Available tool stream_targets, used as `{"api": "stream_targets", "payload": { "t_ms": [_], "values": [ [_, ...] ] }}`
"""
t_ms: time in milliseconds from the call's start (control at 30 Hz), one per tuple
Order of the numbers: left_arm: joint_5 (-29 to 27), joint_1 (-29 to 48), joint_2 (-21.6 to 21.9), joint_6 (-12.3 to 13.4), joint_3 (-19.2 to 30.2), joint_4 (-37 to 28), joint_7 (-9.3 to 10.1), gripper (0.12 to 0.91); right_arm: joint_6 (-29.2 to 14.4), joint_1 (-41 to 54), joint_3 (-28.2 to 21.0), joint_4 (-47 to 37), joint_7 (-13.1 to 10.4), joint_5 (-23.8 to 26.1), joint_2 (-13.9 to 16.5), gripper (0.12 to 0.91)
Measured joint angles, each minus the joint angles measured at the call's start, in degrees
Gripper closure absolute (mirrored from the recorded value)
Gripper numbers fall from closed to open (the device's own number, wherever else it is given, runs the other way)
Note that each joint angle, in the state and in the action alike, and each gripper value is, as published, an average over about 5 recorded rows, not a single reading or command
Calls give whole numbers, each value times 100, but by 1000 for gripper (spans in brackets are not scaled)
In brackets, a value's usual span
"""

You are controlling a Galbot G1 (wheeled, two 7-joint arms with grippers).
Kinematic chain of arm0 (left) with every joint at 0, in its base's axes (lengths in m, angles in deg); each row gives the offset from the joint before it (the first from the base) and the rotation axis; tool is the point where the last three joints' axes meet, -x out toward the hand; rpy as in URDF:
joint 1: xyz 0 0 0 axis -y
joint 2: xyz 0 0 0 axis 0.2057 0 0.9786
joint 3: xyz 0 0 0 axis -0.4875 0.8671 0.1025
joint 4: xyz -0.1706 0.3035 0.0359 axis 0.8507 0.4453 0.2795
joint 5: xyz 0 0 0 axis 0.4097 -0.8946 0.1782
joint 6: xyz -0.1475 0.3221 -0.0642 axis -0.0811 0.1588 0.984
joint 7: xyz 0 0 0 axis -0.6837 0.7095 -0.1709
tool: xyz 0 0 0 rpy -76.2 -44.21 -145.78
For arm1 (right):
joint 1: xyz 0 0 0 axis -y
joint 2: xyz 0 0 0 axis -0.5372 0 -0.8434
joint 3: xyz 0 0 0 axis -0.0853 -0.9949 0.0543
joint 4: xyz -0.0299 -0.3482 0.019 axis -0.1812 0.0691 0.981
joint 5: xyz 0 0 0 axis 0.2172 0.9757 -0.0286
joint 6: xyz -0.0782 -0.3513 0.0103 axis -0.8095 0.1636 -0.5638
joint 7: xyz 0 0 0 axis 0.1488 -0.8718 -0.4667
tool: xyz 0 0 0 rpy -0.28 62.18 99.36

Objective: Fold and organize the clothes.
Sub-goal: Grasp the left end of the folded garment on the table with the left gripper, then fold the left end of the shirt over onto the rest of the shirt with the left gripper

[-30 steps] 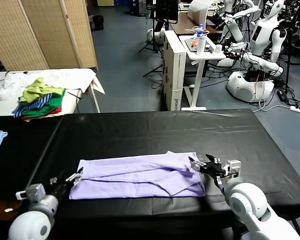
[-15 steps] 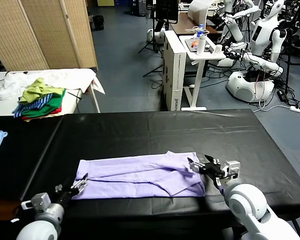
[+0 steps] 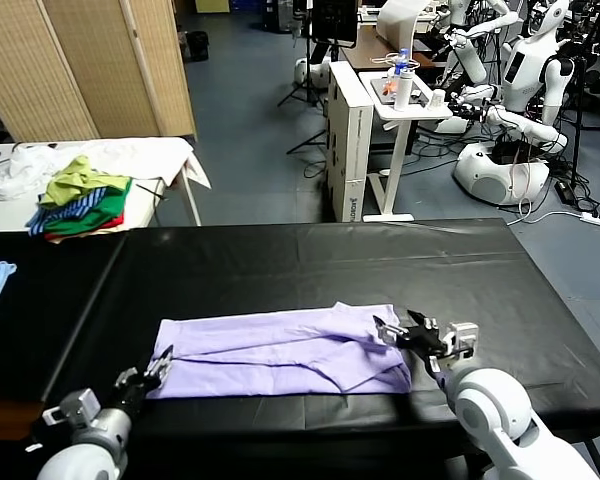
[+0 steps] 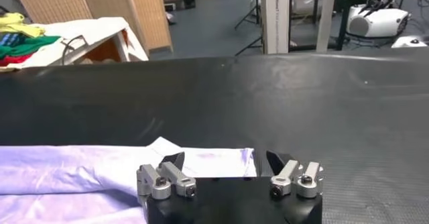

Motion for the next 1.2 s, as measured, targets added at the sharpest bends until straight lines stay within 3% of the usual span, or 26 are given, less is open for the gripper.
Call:
{"api": "stream_targets", "payload": {
  "t_ms": [200, 367, 467, 833, 1033, 1200],
  "values": [
    [-175, -5, -48, 20, 24, -27, -7, 528, -8, 10, 0, -6, 33, 16, -16, 118],
    [-404, -8, -45, 52, 28, -71, -14, 753, -10, 23, 3, -9, 45, 17, -15, 118],
    [-527, -7, -50, 75, 34, -79, -25, 845, -13, 31, 9, -8, 46, 18, -13, 118],
    [-1707, -94, 177, 298, -119, 71, -158, 846, -53, 30, 46, -13, 67, 23, -20, 118],
    [-1904, -293, 609, 504, -478, 52, -291, 846, -67, 4, 68, -20, 82, 22, -28, 118],
    [-1908, -495, 1024, 546, -924, 56, -295, 846, -69, -6, 59, -22, 82, 35, -84, 118]
  ]
}}
